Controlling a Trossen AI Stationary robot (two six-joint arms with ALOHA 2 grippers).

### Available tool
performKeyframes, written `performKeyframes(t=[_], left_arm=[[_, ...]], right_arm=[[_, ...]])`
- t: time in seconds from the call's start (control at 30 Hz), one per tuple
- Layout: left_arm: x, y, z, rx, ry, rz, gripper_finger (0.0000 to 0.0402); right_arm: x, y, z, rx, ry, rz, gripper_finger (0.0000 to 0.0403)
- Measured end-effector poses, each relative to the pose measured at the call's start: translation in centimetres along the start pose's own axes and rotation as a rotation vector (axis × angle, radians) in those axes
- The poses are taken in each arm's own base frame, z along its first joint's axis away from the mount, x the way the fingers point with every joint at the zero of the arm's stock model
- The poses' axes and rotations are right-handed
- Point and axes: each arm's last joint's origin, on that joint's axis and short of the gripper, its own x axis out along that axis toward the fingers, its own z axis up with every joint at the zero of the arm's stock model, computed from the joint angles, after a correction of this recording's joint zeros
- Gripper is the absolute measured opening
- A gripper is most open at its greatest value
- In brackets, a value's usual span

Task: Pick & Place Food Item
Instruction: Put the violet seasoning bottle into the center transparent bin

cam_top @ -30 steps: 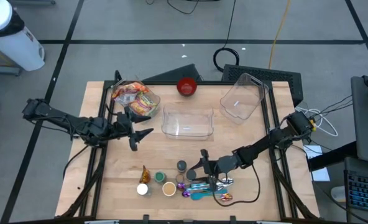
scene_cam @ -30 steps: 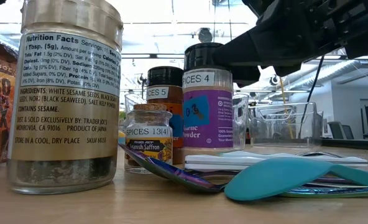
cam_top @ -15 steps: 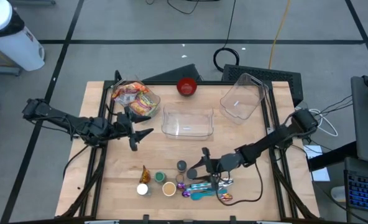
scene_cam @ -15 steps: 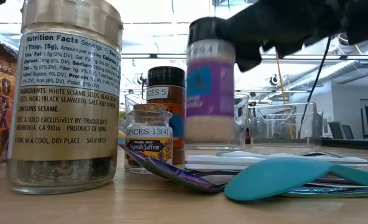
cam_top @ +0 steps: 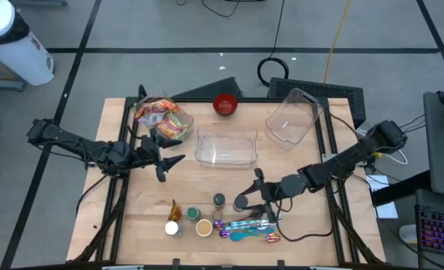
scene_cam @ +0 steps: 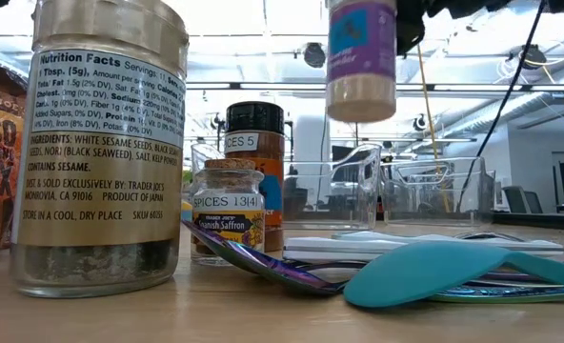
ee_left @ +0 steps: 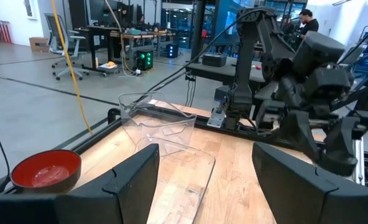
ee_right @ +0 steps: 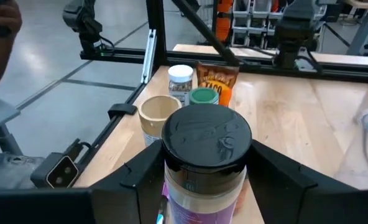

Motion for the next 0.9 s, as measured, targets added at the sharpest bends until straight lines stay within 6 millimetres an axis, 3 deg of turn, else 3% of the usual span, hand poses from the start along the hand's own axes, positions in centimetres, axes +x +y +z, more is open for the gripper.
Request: performKeyframes(t=[0.3, 0.63, 0.9], left_arm=[[0.0, 0.0, 0.0, 0.000, 0.000, 0.000, 0.0266], [0.0, 0.0, -0.1, 0.002, 0.006, 0.001, 0.0266], [0.0, 0.0, -0.1, -0.002, 0.012, 0.003, 0.0266]], right_arm=[[-2.2, -0.4, 1.8, -0.029, -0.043, -0.039, 0.0186], [-3.5, -1.0, 2.1, -0.044, -0.047, -0.178, 0.0186], [-6.7, -2.6, 2.8, -0.053, -0.074, -0.347, 0.0186]])
